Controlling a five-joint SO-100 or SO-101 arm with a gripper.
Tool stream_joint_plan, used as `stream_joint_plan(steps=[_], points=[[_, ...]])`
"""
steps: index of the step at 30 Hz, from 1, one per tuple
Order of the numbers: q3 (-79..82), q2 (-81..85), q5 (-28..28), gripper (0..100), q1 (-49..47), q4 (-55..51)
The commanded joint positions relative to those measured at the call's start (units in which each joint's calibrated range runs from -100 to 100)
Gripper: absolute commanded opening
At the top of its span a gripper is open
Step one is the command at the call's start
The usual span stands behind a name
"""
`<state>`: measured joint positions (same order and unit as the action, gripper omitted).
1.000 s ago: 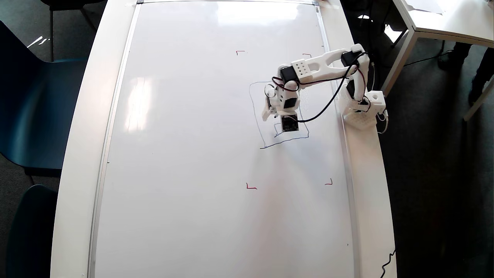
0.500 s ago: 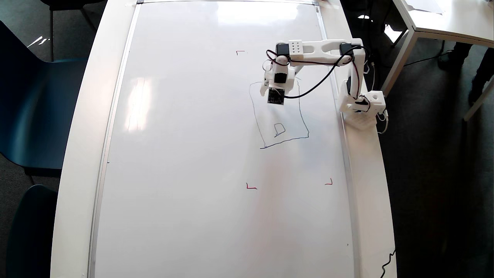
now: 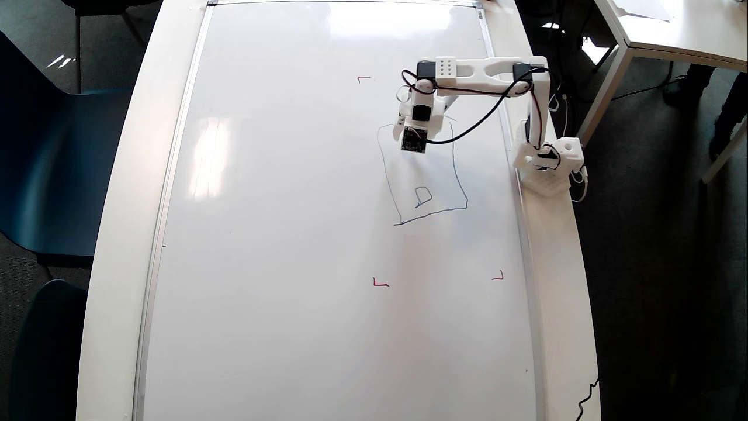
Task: Draw on a whiteboard a robot head using a pen attached to the gripper
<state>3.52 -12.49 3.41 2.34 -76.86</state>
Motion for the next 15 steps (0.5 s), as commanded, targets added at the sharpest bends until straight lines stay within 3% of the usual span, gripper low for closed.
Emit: stream_joint_plan(steps=[1, 15], points=[[-1.7, 0.0, -0.2, 21, 0.9, 2.6], [-1.0, -4.2, 0.2, 21, -0.6, 6.1]])
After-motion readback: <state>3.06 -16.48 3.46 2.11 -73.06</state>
